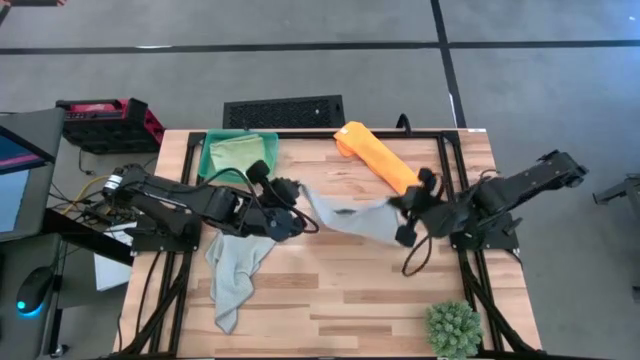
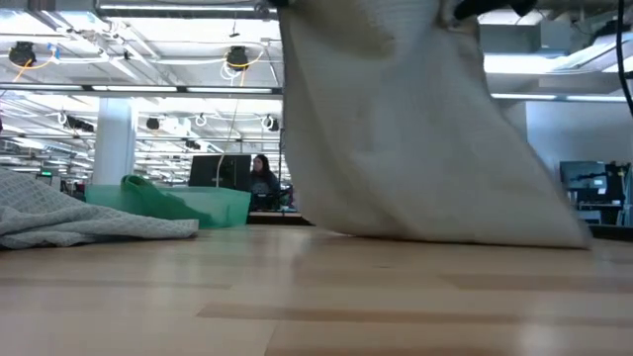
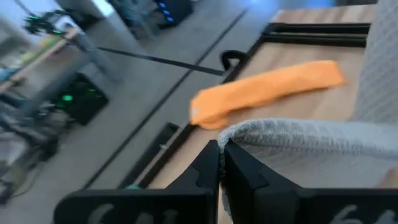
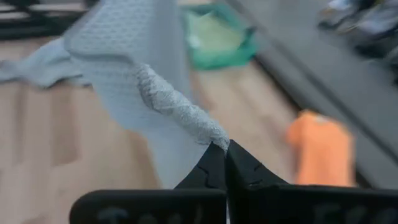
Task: Fold microfiber towels
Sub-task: Fold the right gray towel
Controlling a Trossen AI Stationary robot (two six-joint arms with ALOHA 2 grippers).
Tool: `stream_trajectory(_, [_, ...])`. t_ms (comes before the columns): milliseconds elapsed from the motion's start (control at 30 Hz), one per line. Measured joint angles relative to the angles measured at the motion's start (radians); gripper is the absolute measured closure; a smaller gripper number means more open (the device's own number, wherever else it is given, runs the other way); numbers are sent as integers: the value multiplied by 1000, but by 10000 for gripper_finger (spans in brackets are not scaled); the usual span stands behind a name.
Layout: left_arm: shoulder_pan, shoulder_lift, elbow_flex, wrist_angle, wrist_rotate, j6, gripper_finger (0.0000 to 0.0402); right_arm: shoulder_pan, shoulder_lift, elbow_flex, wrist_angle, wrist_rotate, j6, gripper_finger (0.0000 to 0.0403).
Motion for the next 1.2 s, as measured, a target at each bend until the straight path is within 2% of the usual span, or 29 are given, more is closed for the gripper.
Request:
stream_trajectory(233, [70,0,52,-61,-91,-1,400,-163,-46,25,16,121,-163,395])
stream_trajectory(400, [163,0,61,-63,-184,73,400,-295,-32,47,69,234,-316,398])
stream_trajectory(567, [282,1,61,-52,-198,164,400,-415,-18,50,267,229,-539,396])
stream_trajectory(700, [355,1,61,-36,-198,212,400,-463,-6,51,409,221,-660,395])
stream_trajectory(767, [367,1,59,-44,-179,212,400,-461,-8,51,417,212,-660,397])
stream_trajectory(833, [365,1,44,-50,-153,215,400,-451,-9,51,364,159,-624,397])
stream_trajectory(1000, [328,7,-4,-116,-49,158,400,-409,16,50,143,17,-421,396])
stream_trajectory(1200, [244,10,-108,-159,75,41,400,-311,79,47,-82,-50,-185,396])
